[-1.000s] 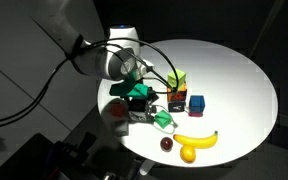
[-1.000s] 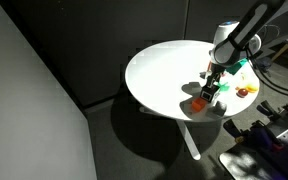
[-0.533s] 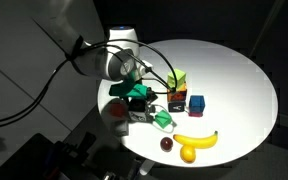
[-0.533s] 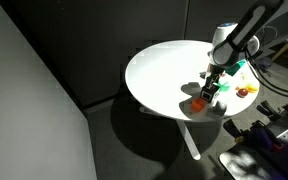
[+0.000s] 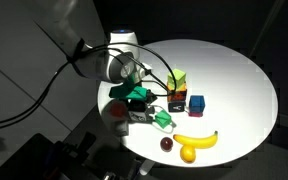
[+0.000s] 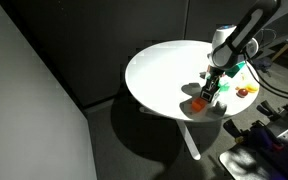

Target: Add the black and white toy to the stack

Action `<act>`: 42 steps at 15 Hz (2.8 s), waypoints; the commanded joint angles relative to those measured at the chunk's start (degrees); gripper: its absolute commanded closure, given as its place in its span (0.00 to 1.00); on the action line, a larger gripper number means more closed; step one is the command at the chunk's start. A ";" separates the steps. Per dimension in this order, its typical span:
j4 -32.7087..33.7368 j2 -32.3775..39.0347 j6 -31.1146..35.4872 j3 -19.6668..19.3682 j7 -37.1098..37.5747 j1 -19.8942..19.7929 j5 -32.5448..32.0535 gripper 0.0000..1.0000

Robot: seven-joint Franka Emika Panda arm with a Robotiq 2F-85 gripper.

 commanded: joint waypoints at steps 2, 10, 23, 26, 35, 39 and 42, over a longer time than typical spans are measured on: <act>1.13 0.99 0.05 -0.02 1.30 -0.21 -1.15 0.00; 3.26 0.39 -6.55 -0.11 1.84 -0.19 -0.76 0.62; 8.48 -6.95 -23.85 -0.53 2.27 -0.09 -0.89 0.93; 9.28 -8.61 -26.49 -0.53 2.32 -0.08 -0.90 0.94; 10.94 -15.23 -31.91 -0.42 1.66 -1.12 0.47 0.93; 11.63 -17.76 -32.09 -0.69 2.30 -1.71 0.88 0.93; 12.82 -18.90 -32.99 -0.85 3.30 -2.37 2.48 0.93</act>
